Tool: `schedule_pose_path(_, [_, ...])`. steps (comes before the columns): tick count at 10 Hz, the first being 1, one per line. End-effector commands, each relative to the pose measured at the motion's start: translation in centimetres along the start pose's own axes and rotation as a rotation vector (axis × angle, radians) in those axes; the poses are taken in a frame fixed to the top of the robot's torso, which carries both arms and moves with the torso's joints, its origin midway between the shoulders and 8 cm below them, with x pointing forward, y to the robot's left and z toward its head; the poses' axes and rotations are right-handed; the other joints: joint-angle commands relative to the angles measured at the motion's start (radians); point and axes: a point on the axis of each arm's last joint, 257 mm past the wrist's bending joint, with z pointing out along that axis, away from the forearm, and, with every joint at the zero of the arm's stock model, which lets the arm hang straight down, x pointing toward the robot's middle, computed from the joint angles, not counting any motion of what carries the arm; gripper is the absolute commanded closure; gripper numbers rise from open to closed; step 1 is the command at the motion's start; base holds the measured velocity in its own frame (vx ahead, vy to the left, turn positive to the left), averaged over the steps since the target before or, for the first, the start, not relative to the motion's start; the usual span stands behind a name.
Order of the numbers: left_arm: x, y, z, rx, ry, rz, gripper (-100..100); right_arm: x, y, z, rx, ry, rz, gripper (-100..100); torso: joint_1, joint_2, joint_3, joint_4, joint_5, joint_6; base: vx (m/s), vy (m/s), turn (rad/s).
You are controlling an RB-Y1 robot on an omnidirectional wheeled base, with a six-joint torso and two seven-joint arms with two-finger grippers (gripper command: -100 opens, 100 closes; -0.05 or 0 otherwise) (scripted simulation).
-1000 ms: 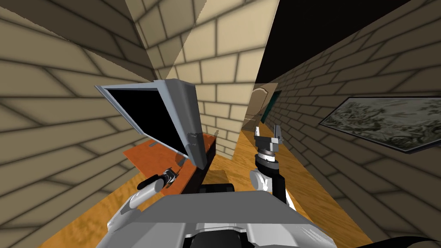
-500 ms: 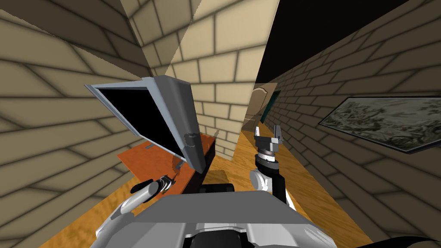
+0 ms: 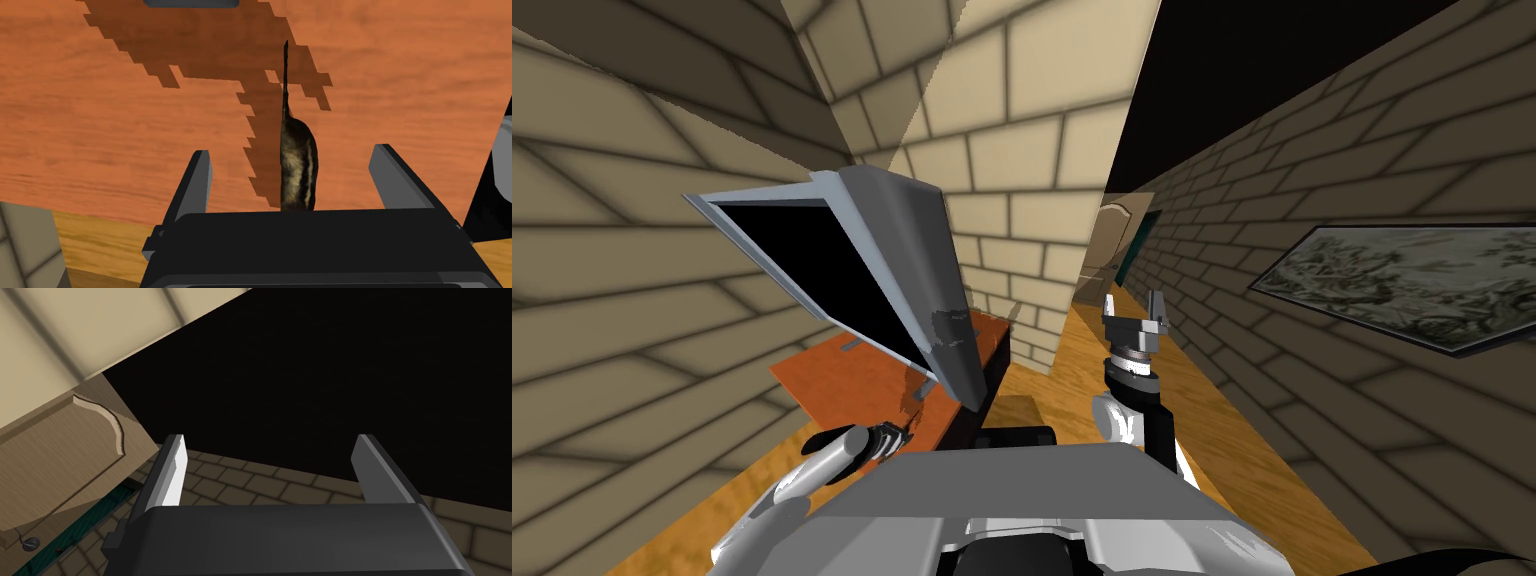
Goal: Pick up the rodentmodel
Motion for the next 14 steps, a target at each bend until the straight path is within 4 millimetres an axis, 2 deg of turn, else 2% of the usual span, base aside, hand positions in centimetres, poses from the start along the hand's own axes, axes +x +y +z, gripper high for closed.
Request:
schedule_pose_path(1, [-1.4, 0.3, -0.1, -0.037, -0.036, -0.05, -100, 0.0, 0.0, 0.0, 0.0, 0.0, 0.0, 0, 0.0, 0.0, 0.0, 0.0, 0.0, 0.0, 0.052, -0.012, -0.013])
schedule_pose_path(4, [-3.1, 0.5, -0.3, -0.078, -0.077, -0.112, -100, 0.0, 0.0, 0.0, 0.0, 0.0, 0.0, 0, 0.0, 0.001, 0.0, 0.0, 0.0, 0.0, 0.036, -0.011, -0.017])
schedule_pose_path(5, [-2.8, 0.4, -0.2, -0.071, -0.069, -0.101, -100, 0.0, 0.0, 0.0, 0.0, 0.0, 0.0, 0, 0.0, 0.001, 0.001, 0.0, 0.0, 0.0, 0.013, -0.005, 0.0])
schedule_pose_path(6, [-2.8, 0.5, -0.2, -0.073, -0.071, -0.103, 0, 0.0, 0.0, 0.0, 0.0, 0.0, 0.0, 0, 0.0, 0.002, 0.001, 0.0, 0.0, 0.0, 0.0, 0.0, 0.0])
schedule_pose_path(7, [-2.9, 1.5, 0.6, -0.074, -0.07, -0.101, -100, 0.0, 0.0, 0.0, 0.0, 0.0, 0.0, 0, 0.0, 0.003, 0.002, 0.001, 0.0, 0.0, 0.0, 0.0, 0.0])
schedule_pose_path(10, [-3.0, 3.2, 1.9, -0.076, -0.07, -0.096, -100, 0.0, 0.0, 0.0, 0.0, 0.0, 0.0, 0, 0.0, 0.003, 0.002, 0.001, 0.0, 0.0, -0.001, 0.001, -0.004])
schedule_pose_path(11, [-3.0, 2.9, 1.6, -0.078, -0.071, -0.099, -100, 0.0, 0.0, 0.0, 0.0, 0.0, 0.0, 0, 0.0, 0.003, 0.002, 0.001, 0.0, 0.0, 0.0, 0.0, 0.0])
schedule_pose_path(12, [-3.0, 2.9, 1.6, -0.076, -0.07, -0.098, 100, 0.0, 0.0, 0.0, 0.0, 0.0, 0.0, 0, 0.0, 0.003, 0.002, 0.001, 0.0, 0.0, 0.0, 0.0, 0.0])
schedule_pose_path(14, [-2.9, 2.8, 1.6, -0.074, -0.069, -0.098, 100, 0.0, 0.0, 0.0, 0.0, 0.0, 0.0, 0, 0.0, 0.003, 0.002, 0.0, 0.001, 0.0, -0.001, -0.003, 0.0])
